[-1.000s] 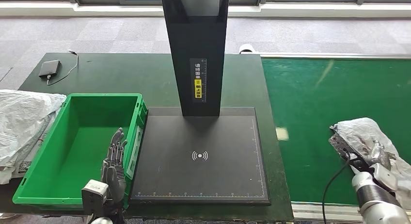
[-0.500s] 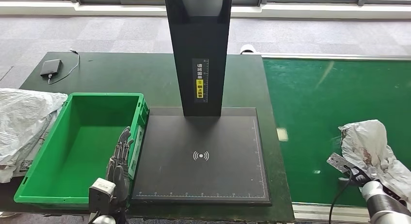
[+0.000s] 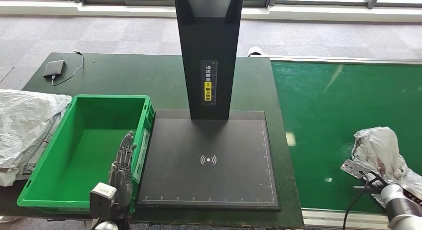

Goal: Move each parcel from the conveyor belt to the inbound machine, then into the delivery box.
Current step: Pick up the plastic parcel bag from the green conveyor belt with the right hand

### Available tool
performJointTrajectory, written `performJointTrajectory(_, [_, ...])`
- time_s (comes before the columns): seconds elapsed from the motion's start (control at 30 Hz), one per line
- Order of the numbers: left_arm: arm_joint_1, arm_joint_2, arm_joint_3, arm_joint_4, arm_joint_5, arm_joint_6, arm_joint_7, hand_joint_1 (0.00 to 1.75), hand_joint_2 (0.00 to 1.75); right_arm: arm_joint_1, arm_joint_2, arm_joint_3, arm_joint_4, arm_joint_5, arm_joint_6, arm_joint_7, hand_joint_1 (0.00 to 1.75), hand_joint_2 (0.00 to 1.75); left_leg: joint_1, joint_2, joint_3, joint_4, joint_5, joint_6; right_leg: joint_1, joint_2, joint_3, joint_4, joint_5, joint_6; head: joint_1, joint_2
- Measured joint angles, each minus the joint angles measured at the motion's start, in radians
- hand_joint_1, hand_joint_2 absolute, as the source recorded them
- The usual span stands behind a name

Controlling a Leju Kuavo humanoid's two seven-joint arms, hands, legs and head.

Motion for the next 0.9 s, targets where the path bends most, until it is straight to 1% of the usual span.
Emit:
performJointTrajectory(0.07, [0.0, -0.002, 0.004, 0.0, 0.002, 0.0, 0.0, 0.0, 0.0, -0.008, 0.001, 0.002, 0.001, 0.01, -0.008, -0.019, 1.75, 1.75, 0.0, 0.0, 0.0, 0.0, 0.0, 0.0, 0.0, 0.0, 0.0, 0.0, 0.0, 0.0, 0.0, 0.0])
performJointTrajectory(0.13, [0.005, -0.004, 0.01, -0.004, 0.007, 0.004, 0.0, 0.0, 0.0, -0.021, 0.006, 0.01, 0.002, 0.02, -0.048, -0.032, 1.75, 1.75, 0.0, 0.001, -0.004, 0.0, 0.0, 0.0, 0.0, 0.001, 0.0, 0.0, 0.001, 0.0, 0.0, 0.0])
performJointTrajectory(0.2, [0.019, -0.006, 0.021, -0.018, 0.016, 0.011, -0.001, 0.0, 0.0, -0.038, 0.023, 0.023, 0.002, 0.021, -0.123, -0.041, 1.75, 1.75, 0.0, 0.005, -0.009, 0.0, -0.001, 0.0, 0.0, 0.005, -0.001, 0.001, 0.001, 0.0, 0.0, 0.0])
performJointTrajectory(0.27, [0.035, -0.011, 0.032, -0.037, 0.02, 0.013, -0.001, 0.0, 0.0, -0.056, 0.048, 0.031, 0.002, 0.007, -0.21, -0.07, 1.75, 1.75, 0.0, 0.01, -0.01, -0.001, -0.001, -0.001, 0.0, 0.01, -0.004, 0.001, 0.002, 0.0, 0.0, 0.0])
performJointTrajectory(0.33, [0.051, -0.02, 0.043, -0.057, 0.017, 0.013, -0.001, 0.0, 0.0, -0.069, 0.073, 0.035, 0.002, -0.025, -0.303, -0.133, 1.75, 1.75, 0.0, 0.012, -0.006, -0.001, 0.0, -0.001, 0.0, 0.011, -0.006, 0.002, 0.002, -0.001, 0.0, 0.0])
performJointTrajectory(0.4, [0.067, -0.03, 0.054, -0.077, 0.008, 0.012, -0.001, 0.0, 0.0, -0.073, 0.094, 0.036, 0.0, -0.073, -0.396, -0.217, 1.75, 1.75, 0.0, 0.01, -0.002, -0.001, 0.001, -0.001, 0.0, 0.009, -0.007, 0.003, 0.003, -0.001, 0.0, 0.0])
performJointTrajectory(0.47, [0.08, -0.038, 0.064, -0.093, 0.0, 0.007, -0.001, 0.0, 0.0, -0.065, 0.11, 0.035, -0.012, -0.16, -0.481, -0.33, 1.75, 1.75, 0.0, 0.007, -0.003, -0.001, 0.002, -0.001, 0.0, 0.007, -0.008, 0.003, 0.002, -0.001, 0.0, 0.0])
performJointTrajectory(0.5, [0.083, -0.04, 0.067, -0.098, -0.004, 0.003, -0.001, 0.0, 0.0, -0.052, 0.118, 0.033, -0.027, -0.227, -0.515, -0.4, 1.75, 1.75, 0.0, 0.005, -0.003, -0.001, 0.002, -0.001, 0.0, 0.005, -0.008, 0.003, 0.002, -0.002, 0.0, 0.0])
performJointTrajectory(0.57, [0.082, -0.042, 0.07, -0.1, -0.007, -0.002, -0.001, 0.0, 0.0, 0.001, 0.132, 0.025, -0.086, -0.381, -0.549, -0.525, 1.75, 1.75, 0.001, 0.002, -0.003, -0.001, 0.002, -0.001, 0.001, 0.002, -0.008, 0.003, 0.001, -0.002, 0.0, 0.0])
performJointTrajectory(0.6, [0.078, -0.043, 0.07, -0.098, -0.008, -0.003, -0.001, 0.0, 0.0, 0.041, 0.139, 0.022, -0.129, -0.453, -0.549, -0.562, 1.75, 1.75, 0.001, -0.001, -0.004, -0.001, 0.001, -0.001, 0.001, -0.001, -0.007, 0.002, 0.0, -0.002, 0.0, 0.0])
performJointTrajectory(0.63, [0.074, -0.043, 0.07, -0.094, -0.008, -0.003, -0.001, 0.0, 0.0, 0.089, 0.145, 0.021, -0.177, -0.516, -0.544, -0.576, 1.75, 1.75, 0.001, -0.004, -0.004, -0.001, 0.001, -0.001, 0.001, -0.004, -0.006, 0.002, -0.001, -0.002, 0.0, 0.0])
performJointTrajectory(0.7, [0.064, -0.042, 0.068, -0.085, -0.007, -0.002, -0.001, 0.0, 0.0, 0.186, 0.158, 0.021, -0.275, -0.605, -0.536, -0.577, 1.75, 1.75, 0.001, -0.007, -0.006, -0.001, 0.001, -0.001, 0.001, -0.007, -0.006, 0.002, -0.002, -0.002, 0.0, 0.0])
performJointTrajectory(0.8, [0.051, -0.039, 0.066, -0.071, -0.006, 0.0, -0.001, 0.0, 0.0, 0.304, 0.178, 0.021, -0.407, -0.677, -0.536, -0.574, 1.75, 1.75, 0.001, -0.004, -0.008, -0.001, 0.001, -0.002, 0.001, -0.005, -0.009, 0.002, -0.002, -0.002, 0.0, 0.0])
performJointTrajectory(0.9, [0.043, -0.035, 0.061, -0.06, -0.002, 0.001, -0.001, 0.0, 0.0, 0.396, 0.201, 0.013, -0.527, -0.745, -0.553, -0.601, 1.75, 1.75, 0.001, -0.002, -0.008, -0.001, 0.0, -0.002, 0.001, -0.002, -0.01, 0.002, -0.002, -0.002, 0.0, 0.0])
